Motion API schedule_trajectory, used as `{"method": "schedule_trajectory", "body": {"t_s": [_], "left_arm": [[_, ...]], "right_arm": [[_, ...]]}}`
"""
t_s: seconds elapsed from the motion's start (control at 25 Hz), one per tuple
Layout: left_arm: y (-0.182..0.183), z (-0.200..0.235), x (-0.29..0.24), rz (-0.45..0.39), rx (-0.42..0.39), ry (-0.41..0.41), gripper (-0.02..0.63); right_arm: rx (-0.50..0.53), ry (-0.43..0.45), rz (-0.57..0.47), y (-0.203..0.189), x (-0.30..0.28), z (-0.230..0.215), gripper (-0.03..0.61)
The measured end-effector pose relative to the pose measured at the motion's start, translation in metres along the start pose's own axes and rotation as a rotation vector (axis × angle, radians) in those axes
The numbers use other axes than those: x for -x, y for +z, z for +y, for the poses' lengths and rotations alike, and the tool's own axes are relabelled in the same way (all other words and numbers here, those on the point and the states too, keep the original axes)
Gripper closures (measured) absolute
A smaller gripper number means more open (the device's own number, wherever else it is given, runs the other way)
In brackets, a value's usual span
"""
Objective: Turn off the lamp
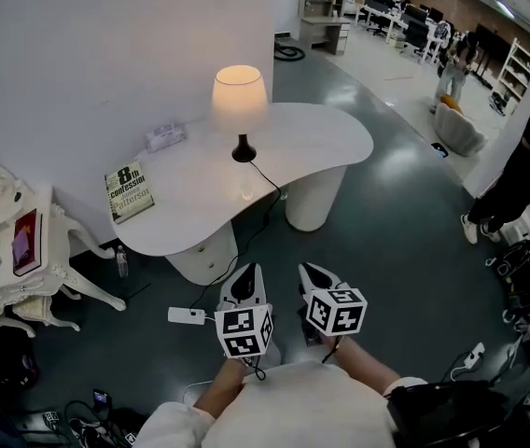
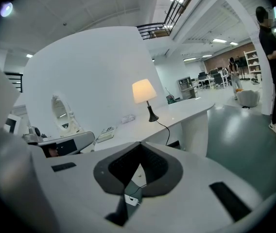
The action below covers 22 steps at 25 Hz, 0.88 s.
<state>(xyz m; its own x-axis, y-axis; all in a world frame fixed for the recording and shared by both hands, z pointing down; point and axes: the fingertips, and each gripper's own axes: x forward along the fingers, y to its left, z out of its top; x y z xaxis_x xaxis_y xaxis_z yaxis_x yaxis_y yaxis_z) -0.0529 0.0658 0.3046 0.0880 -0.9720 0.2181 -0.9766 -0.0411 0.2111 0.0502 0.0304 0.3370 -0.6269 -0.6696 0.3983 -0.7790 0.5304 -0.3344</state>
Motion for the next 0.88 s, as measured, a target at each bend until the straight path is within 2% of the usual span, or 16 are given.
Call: {"method": "schedule_trajectory", "body": {"t_s": [0.88], "left_arm": [[0.020,0.054,-0.109,0.049,0.033,-0.016,0.604]], "right_arm": [[0.005,0.002,0.060,0.045,-0.112,-0.016,0.580]]}}
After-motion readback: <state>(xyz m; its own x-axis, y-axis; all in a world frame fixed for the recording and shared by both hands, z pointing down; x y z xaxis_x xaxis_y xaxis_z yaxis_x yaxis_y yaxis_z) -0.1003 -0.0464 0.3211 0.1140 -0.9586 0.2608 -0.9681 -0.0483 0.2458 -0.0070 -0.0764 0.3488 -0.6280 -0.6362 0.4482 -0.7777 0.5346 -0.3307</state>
